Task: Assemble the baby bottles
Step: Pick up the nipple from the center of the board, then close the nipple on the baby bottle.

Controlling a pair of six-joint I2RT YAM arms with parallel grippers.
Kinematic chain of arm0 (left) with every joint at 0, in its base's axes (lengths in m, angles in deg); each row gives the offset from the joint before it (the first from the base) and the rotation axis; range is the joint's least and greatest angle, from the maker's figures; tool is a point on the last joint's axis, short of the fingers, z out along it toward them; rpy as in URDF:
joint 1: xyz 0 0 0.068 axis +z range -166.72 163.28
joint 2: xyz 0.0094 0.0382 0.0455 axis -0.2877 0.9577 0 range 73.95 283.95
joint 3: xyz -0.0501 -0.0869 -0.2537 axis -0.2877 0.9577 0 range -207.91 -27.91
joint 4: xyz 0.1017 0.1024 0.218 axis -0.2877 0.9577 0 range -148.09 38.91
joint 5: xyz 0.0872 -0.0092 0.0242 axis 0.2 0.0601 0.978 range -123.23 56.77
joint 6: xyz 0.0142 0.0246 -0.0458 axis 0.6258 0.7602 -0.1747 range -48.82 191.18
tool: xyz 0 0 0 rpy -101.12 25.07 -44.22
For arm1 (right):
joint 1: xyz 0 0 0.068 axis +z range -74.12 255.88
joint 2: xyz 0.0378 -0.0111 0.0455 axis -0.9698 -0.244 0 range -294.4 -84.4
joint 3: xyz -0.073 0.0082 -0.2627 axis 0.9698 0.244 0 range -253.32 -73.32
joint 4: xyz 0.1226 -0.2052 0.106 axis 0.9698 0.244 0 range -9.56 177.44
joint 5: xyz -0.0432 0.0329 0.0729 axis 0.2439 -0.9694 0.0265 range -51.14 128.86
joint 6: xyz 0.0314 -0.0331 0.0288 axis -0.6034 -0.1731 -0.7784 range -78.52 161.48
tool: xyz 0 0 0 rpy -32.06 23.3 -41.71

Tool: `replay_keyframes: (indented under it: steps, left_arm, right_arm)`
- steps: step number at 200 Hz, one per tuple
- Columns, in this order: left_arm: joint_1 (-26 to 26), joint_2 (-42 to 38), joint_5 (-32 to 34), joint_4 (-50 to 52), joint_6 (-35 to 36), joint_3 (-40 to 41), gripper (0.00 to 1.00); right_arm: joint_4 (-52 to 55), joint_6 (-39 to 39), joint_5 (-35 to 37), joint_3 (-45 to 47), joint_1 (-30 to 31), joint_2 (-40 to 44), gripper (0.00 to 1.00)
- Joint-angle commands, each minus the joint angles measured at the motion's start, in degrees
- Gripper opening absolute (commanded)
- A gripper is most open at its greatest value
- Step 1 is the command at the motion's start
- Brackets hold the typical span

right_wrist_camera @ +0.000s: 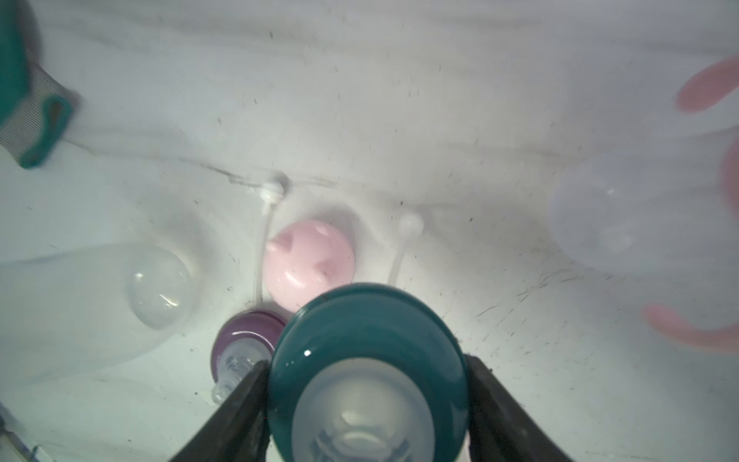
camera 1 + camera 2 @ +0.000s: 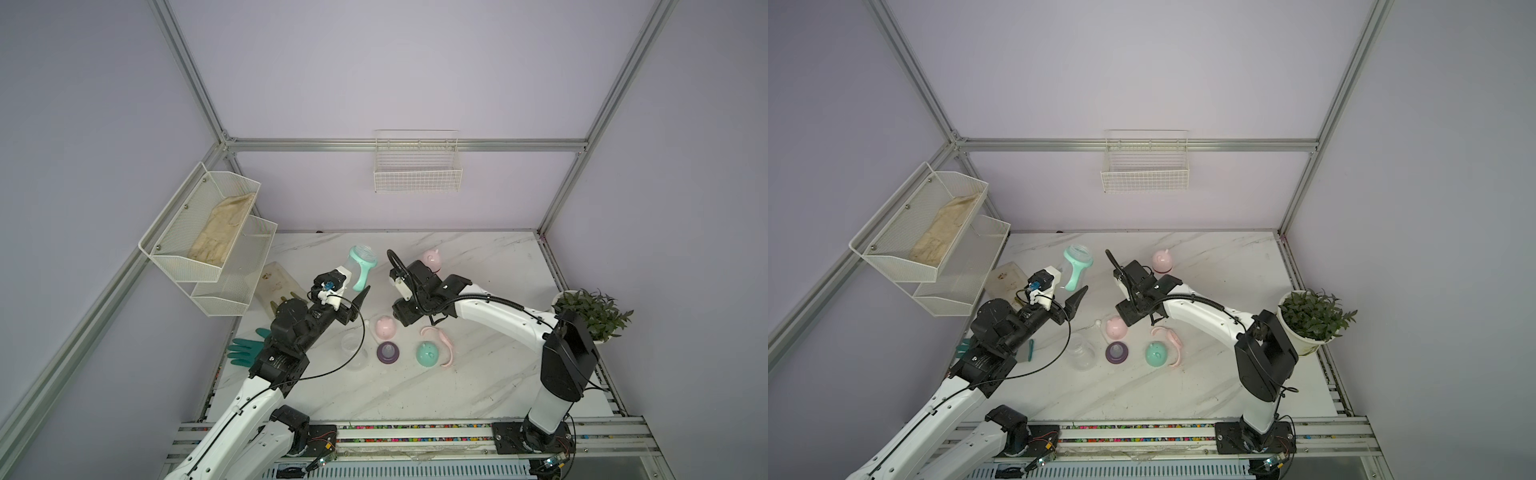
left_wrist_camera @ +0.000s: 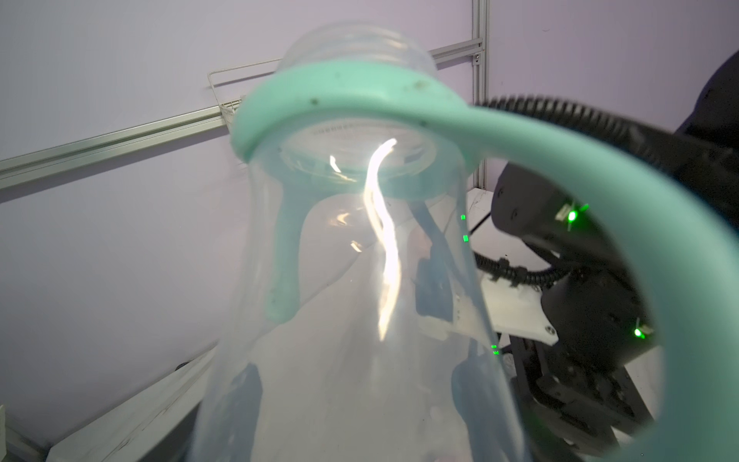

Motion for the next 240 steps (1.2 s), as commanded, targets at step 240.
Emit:
replay_keyframes:
  steps: [240]
  left_arm:
    - [-0.7, 8.8, -7.8, -12.1, 2.9, 4.8, 0.00]
  right_arm:
    - [22.1, 9.2, -13.4, -55.9, -0.6, -3.7, 0.47]
